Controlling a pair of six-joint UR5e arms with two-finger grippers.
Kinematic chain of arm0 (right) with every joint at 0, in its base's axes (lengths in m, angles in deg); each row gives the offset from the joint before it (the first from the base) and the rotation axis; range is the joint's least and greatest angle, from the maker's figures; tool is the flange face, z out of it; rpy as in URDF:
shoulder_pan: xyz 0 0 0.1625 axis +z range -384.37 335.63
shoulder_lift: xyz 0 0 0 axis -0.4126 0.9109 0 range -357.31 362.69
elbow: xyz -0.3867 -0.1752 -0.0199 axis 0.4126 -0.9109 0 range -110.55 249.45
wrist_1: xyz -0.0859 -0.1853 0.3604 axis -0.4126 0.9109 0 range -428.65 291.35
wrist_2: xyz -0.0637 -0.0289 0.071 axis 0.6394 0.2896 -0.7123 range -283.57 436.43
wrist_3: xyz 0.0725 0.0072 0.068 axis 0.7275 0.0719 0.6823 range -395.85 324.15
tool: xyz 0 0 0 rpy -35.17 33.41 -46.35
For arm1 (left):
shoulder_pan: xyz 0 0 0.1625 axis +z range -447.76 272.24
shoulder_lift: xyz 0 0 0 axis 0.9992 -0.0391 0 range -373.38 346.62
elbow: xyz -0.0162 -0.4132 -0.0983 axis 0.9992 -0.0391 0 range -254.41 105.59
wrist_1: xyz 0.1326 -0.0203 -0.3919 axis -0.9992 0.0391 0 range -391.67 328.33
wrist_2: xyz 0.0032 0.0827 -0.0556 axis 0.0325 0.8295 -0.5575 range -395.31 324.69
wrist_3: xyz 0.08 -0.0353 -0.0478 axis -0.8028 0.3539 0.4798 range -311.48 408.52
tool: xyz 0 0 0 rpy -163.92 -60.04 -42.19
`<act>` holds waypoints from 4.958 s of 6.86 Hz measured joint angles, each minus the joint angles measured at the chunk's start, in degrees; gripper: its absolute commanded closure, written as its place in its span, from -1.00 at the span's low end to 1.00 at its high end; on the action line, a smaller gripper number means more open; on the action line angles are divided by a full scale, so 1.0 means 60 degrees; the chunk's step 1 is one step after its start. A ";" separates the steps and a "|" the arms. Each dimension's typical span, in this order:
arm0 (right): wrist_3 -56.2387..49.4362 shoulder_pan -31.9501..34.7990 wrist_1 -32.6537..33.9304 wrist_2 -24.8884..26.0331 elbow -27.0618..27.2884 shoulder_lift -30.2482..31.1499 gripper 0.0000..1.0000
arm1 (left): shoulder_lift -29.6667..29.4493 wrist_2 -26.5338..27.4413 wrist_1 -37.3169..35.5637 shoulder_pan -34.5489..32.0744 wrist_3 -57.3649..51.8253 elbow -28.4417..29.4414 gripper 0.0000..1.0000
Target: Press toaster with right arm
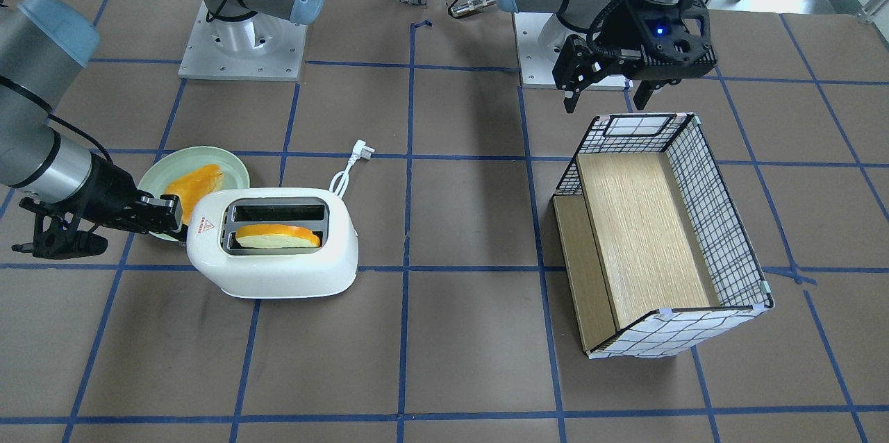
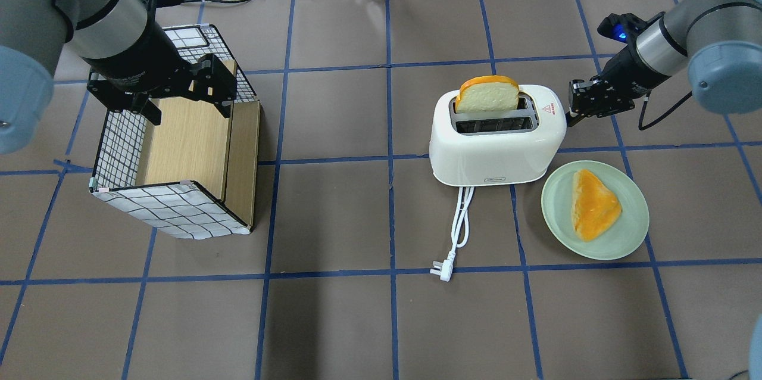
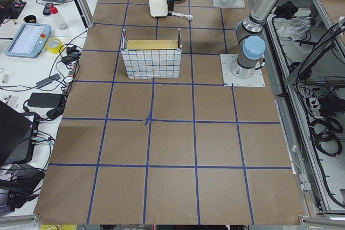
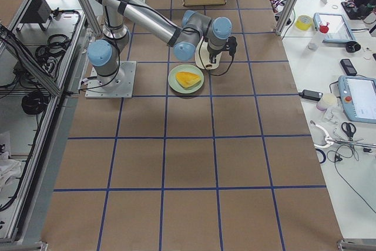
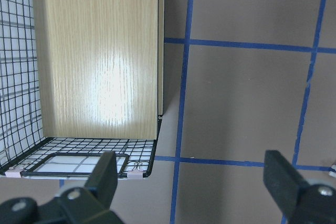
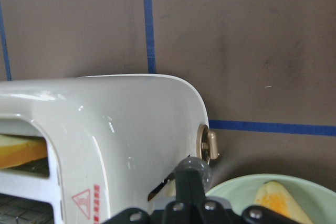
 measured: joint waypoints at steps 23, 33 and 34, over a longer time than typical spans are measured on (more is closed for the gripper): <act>0.0813 0.0745 -0.2949 0.2361 -0.2739 0.1380 1.00 | 0.0000 -0.0003 0.0000 -0.0004 0.0000 0.0001 -1.00; 0.4045 0.3724 -0.3586 0.3465 -0.3851 0.1372 -1.00 | 0.0000 0.0000 0.0000 -0.0004 0.0000 0.0000 -1.00; 0.4041 0.3724 -0.3528 0.3463 -0.3846 0.1380 -1.00 | 0.0000 0.0000 0.0000 -0.0004 0.0000 0.0000 -1.00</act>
